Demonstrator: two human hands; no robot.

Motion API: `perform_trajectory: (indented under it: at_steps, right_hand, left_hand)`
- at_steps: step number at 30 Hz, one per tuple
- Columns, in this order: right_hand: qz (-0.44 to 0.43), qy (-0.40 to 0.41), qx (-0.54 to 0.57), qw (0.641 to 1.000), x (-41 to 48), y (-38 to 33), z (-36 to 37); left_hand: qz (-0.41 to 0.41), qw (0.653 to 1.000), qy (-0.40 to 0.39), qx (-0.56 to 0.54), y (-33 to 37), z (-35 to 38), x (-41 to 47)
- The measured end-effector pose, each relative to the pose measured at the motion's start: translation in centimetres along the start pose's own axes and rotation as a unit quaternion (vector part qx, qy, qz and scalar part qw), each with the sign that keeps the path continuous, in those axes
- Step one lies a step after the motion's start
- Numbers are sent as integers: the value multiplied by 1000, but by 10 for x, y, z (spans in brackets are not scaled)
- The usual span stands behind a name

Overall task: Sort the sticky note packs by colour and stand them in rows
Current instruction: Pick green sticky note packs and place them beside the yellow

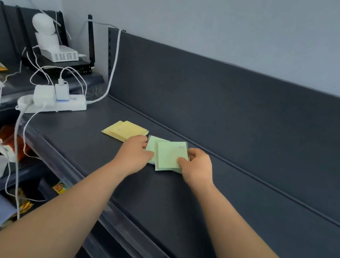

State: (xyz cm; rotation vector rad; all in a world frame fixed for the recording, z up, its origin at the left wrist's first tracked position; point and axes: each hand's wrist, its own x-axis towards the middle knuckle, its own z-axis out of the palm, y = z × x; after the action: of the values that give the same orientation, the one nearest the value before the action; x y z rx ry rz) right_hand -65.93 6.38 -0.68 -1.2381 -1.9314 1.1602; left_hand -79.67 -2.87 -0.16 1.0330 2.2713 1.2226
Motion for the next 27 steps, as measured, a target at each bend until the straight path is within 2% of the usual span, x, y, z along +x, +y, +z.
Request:
perform_trajectory:
  at_steps: [4,8,12,16,20,27]
  right_hand:
    - [1,44,-17,999,1,-5,17]
    - [1,81,-39,996,-4,-8,28]
    - [15,106,-71,992,-8,-10,36]
    - [23,116,-100,988,-15,-16,38]
    - [8,128,-148,981,-27,-21,27]
    - [-20,194,-317,928,-69,-23,-14]
  left_hand:
    - [50,996,-38,67,-10,-6,17]
    - [67,982,-72,161,-13,-6,23]
    - [117,967,-82,211,-14,-5,21]
    - [156,958,-80,227,-18,-7,22]
    - [229,947,-50,221,-7,-19,16]
    - [342,909,-35,235,23,-15,-3]
